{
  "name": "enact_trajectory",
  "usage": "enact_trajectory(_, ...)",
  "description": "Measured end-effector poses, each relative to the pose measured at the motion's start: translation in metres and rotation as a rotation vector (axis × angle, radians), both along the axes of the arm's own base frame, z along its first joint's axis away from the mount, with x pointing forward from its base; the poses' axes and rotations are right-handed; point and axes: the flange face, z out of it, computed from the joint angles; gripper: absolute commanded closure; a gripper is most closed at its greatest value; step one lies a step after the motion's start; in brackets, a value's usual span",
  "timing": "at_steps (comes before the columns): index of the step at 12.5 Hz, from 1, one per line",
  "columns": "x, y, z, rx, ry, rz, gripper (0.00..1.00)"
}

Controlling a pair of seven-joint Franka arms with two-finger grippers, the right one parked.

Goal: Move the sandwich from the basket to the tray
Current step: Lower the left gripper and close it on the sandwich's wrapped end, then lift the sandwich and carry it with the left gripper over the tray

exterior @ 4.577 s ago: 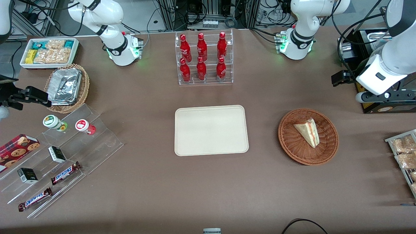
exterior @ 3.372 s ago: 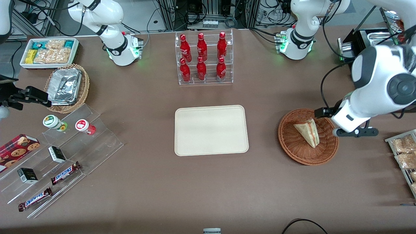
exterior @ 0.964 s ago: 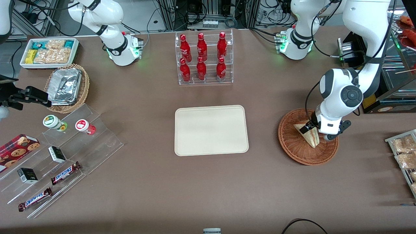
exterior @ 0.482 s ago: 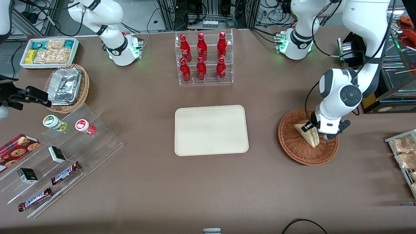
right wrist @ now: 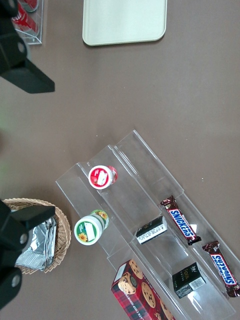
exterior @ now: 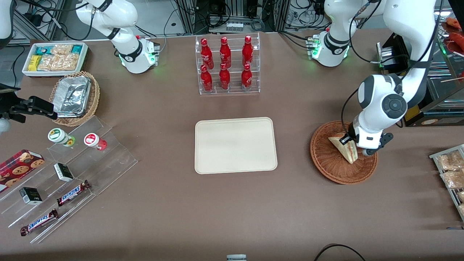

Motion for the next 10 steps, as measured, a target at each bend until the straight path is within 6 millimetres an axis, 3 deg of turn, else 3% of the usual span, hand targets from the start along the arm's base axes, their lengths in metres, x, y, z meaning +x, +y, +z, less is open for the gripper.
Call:
enact_trajectory(2, 0.013, -0.011, 0.034, 0.007, 0.027, -0.016, 1.0)
enact_trajectory(5, 0.027, -0.047, 0.078, 0.013, 0.041, -0.074, 1.0)
enact_trajectory(8, 0.032, -0.091, 0.098, 0.01, 0.035, -0.145, 1.0)
enact_trajectory(10, 0.03, -0.139, 0.1, -0.006, 0.056, -0.213, 1.0)
